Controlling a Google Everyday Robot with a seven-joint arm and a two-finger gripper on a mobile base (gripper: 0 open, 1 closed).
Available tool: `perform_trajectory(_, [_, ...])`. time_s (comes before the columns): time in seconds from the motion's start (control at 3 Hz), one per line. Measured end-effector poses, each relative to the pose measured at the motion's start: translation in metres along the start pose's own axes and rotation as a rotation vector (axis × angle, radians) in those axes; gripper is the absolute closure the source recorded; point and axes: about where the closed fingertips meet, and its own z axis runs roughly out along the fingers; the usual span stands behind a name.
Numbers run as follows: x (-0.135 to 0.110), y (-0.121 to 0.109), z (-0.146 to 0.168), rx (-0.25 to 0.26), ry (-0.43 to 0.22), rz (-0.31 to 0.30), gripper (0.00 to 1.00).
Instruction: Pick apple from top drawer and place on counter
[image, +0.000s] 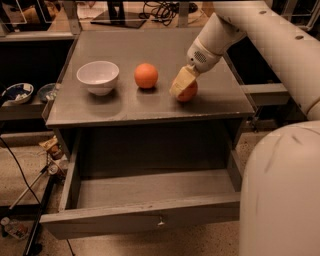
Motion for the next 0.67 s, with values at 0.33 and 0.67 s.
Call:
perform_trajectory(0.33, [0.0006, 0.0032, 0.0056, -0.014, -0.01, 0.01, 1.0])
perform_trajectory(0.67, [0.0027, 0.0052, 0.0099, -0.016, -0.022, 0.031, 1.0])
